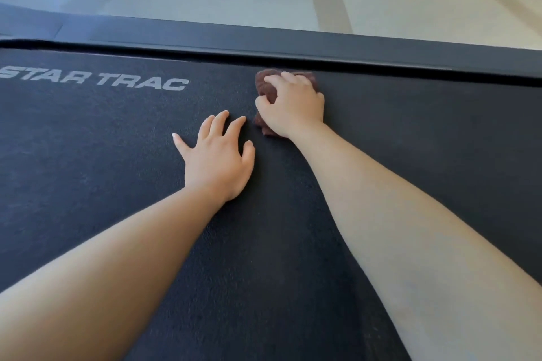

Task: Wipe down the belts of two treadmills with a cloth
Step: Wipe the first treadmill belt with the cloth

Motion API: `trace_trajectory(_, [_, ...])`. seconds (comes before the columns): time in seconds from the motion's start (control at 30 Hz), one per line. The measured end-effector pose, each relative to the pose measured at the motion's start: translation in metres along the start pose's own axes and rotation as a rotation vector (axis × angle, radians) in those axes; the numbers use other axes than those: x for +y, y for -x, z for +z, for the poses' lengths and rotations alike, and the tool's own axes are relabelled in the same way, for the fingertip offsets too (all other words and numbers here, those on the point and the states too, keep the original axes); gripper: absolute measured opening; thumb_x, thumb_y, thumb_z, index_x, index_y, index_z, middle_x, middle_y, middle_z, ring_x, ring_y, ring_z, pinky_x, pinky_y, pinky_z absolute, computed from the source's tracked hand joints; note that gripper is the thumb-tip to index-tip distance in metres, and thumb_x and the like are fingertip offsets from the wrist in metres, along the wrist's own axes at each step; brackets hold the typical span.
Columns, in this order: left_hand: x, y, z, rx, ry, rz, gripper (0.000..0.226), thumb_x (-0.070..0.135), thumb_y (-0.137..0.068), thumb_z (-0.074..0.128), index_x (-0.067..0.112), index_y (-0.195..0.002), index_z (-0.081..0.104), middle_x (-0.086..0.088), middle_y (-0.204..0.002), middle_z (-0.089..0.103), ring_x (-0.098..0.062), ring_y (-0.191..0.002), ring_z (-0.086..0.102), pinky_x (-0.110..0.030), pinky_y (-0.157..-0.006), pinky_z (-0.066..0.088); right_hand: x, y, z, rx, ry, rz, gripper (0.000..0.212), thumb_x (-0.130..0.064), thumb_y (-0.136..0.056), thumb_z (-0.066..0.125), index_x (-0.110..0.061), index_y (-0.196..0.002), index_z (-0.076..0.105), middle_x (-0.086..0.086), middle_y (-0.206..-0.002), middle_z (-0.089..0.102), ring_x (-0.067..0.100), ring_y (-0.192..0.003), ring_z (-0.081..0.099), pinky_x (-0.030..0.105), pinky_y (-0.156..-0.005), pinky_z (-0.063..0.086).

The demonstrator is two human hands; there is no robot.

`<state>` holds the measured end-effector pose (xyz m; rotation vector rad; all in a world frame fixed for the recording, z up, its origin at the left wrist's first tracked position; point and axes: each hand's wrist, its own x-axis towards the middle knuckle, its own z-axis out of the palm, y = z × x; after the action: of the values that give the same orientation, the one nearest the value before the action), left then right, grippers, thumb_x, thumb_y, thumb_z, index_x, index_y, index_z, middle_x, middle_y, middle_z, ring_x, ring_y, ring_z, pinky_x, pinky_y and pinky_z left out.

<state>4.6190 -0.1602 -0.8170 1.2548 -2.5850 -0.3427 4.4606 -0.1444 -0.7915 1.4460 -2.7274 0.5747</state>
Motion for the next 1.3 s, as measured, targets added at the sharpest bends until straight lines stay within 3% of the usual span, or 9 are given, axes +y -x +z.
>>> trace_trajectory(0.2, [0.002, 0.007, -0.009, -0.024, 0.023, 0.022, 0.047, 0.039, -0.095, 0.033, 0.028, -0.141, 0.035, 0.003, -0.153, 0.025, -0.017, -0.142, 0.013, -0.065, -0.108, 0.001, 0.008, 0.112, -0.021, 0.024, -0.055, 0.038, 0.047, -0.046, -0.086, 0.045, -0.033, -0.131, 0.050, -0.003, -0.149, 0.037, 0.019, -0.136, 0.029, 0.053, -0.103, 0.027])
trace_trajectory(0.33, [0.010, 0.017, -0.008, -0.049, 0.058, 0.082, 0.045, 0.039, -0.095, 0.034, 0.026, -0.138, 0.040, 0.004, -0.150, 0.030, -0.019, -0.141, 0.016, -0.064, -0.109, 0.004, 0.033, 0.172, -0.036, 0.098, -0.079, 0.090, 0.053, -0.051, -0.081, 0.038, -0.036, -0.130, 0.053, -0.007, -0.148, 0.039, 0.015, -0.137, 0.029, 0.051, -0.104, 0.030])
trace_trajectory(0.5, [0.036, 0.008, 0.002, -0.042, 0.047, 0.048, 0.045, 0.040, -0.095, 0.033, 0.029, -0.139, 0.038, 0.005, -0.150, 0.028, -0.017, -0.141, 0.013, -0.069, -0.105, 0.000, 0.054, 0.129, -0.036, 0.112, -0.067, 0.124, 0.045, -0.048, -0.085, 0.046, -0.035, -0.128, 0.055, -0.005, -0.144, 0.044, 0.017, -0.135, 0.032, 0.048, -0.107, 0.030])
trace_trajectory(0.87, [0.041, -0.001, 0.014, -0.004, -0.047, 0.030, 0.053, 0.048, -0.089, 0.026, 0.036, -0.140, 0.029, 0.008, -0.150, 0.024, -0.012, -0.140, 0.012, -0.059, -0.112, 0.004, 0.084, -0.035, -0.019, 0.123, -0.095, 0.114, 0.046, -0.050, -0.081, 0.045, -0.031, -0.120, 0.061, -0.004, -0.125, 0.056, 0.023, -0.121, 0.043, 0.044, -0.096, 0.037])
trace_trajectory(1.3, [0.038, -0.004, 0.015, 0.002, -0.026, 0.033, 0.052, 0.048, -0.091, 0.031, 0.034, -0.141, 0.031, 0.005, -0.152, 0.024, -0.016, -0.141, 0.011, -0.059, -0.111, 0.002, 0.087, 0.014, -0.027, 0.022, -0.038, 0.086, 0.051, -0.049, -0.086, 0.044, -0.031, -0.134, 0.049, 0.000, -0.147, 0.040, 0.023, -0.134, 0.032, 0.048, -0.102, 0.030])
